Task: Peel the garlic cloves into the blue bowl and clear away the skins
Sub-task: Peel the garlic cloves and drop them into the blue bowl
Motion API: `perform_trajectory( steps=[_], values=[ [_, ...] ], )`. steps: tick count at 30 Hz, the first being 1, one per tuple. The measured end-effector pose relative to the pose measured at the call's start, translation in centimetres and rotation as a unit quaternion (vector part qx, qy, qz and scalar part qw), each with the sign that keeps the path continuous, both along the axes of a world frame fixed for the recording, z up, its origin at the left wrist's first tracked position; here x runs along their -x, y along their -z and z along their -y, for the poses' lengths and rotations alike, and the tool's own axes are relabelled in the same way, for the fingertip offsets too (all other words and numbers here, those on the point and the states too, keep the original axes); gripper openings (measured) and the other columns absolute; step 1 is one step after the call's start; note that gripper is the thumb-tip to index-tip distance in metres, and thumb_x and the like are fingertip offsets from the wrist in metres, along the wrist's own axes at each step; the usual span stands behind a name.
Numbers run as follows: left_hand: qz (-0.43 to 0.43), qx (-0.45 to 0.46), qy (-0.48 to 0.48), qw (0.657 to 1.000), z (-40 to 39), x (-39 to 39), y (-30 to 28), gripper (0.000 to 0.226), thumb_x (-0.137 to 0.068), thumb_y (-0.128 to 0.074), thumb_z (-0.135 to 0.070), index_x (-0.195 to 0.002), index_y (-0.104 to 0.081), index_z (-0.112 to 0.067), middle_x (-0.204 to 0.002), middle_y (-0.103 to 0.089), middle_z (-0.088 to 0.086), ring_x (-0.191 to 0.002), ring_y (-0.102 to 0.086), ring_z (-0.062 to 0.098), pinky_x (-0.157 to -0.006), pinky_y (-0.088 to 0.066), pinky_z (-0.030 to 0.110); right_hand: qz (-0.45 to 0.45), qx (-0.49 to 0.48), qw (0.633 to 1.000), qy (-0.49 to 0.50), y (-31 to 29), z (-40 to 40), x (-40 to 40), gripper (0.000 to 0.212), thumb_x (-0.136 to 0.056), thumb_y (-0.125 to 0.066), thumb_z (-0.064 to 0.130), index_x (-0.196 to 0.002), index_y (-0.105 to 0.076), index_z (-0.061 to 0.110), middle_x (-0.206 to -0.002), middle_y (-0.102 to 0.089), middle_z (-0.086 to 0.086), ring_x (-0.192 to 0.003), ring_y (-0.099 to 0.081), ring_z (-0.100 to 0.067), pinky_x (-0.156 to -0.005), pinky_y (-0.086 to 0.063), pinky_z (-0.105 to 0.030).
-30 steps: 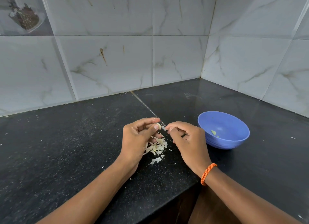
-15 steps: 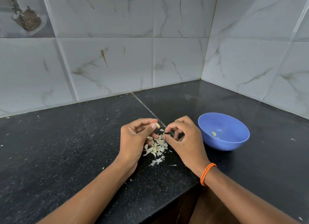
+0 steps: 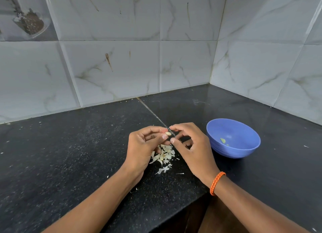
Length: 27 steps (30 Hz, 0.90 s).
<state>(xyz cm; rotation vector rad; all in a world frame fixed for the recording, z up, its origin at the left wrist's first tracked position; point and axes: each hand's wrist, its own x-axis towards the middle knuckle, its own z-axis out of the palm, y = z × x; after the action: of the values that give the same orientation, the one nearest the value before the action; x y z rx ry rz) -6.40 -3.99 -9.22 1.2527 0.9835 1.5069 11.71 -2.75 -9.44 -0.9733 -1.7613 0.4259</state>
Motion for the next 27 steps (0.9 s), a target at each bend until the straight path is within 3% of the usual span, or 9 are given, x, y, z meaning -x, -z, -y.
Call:
perform_trajectory(
  steps=[4,11,17,21,23,27],
  values=[
    [-0.004,0.0,0.011,1.0,0.0,-0.2,0.2,0.012,-0.093,-0.082,-0.006,-0.105,-0.083,-0.006,-0.1,-0.083,0.014,-0.081,-0.076,0.024,-0.061,-0.056,0.026,-0.009,0.005,1.0,-0.001,0.0,0.4,0.1,0.029,-0.096,-0.078,0.014,-0.122,-0.075,0.025,-0.111,-0.076,0.016,-0.103,-0.072,-0.008,-0.074,-0.057,-0.018],
    [-0.011,-0.003,0.0,1.0,0.0,-0.1,0.1,0.01,-0.092,-0.083,-0.007,-0.102,-0.084,-0.006,-0.096,-0.083,0.014,-0.074,-0.074,0.024,-0.059,-0.055,0.027,-0.007,-0.035,0.999,0.036,-0.1,0.7,0.0,0.017,-0.094,-0.08,0.016,-0.11,-0.08,0.024,-0.1,-0.077,0.016,-0.094,-0.072,-0.012,-0.071,-0.06,-0.031],
    [0.004,0.0,-0.002,1.0,-0.1,-0.2,0.1,0.016,-0.098,-0.073,0.004,-0.108,-0.082,-0.005,-0.102,-0.083,0.014,-0.078,-0.073,0.029,-0.06,-0.052,0.03,0.052,-0.084,0.993,0.066,-4.2,-0.1,-1.7,0.014,-0.096,-0.077,0.011,-0.099,-0.082,0.024,-0.097,-0.075,0.014,-0.089,-0.071,-0.009,-0.071,-0.054,-0.023],
    [0.004,0.0,-0.012,1.0,0.1,-0.2,0.1,0.018,-0.099,-0.07,0.005,-0.103,-0.084,-0.006,-0.098,-0.082,0.016,-0.077,-0.071,0.029,-0.06,-0.052,0.031,0.073,-0.017,0.992,0.101,-7.2,-1.5,-5.2,0.018,-0.094,-0.075,0.008,-0.093,-0.083,0.025,-0.093,-0.078,0.014,-0.087,-0.073,-0.004,-0.079,-0.053,-0.016],
    [0.0,-0.003,-0.022,1.0,0.2,-0.2,0.0,0.02,-0.099,-0.069,0.007,-0.1,-0.084,-0.006,-0.096,-0.082,0.015,-0.074,-0.07,0.026,-0.058,-0.052,0.029,0.115,0.036,0.985,0.128,-8.4,-2.2,-7.3,0.019,-0.092,-0.076,0.01,-0.089,-0.082,0.028,-0.087,-0.078,0.016,-0.085,-0.073,-0.002,-0.084,-0.057,-0.024],
    [-0.021,-0.009,-0.039,0.999,-0.1,0.0,0.0,0.022,-0.099,-0.066,0.007,-0.098,-0.083,-0.007,-0.094,-0.081,0.015,-0.072,-0.069,0.024,-0.057,-0.051,0.027,0.173,0.099,0.965,0.172,-9.0,-2.9,-10.6,0.024,-0.084,-0.08,0.009,-0.075,-0.079,0.031,-0.072,-0.075,0.016,-0.072,-0.068,0.001,-0.075,-0.058,-0.031]
  ],
)
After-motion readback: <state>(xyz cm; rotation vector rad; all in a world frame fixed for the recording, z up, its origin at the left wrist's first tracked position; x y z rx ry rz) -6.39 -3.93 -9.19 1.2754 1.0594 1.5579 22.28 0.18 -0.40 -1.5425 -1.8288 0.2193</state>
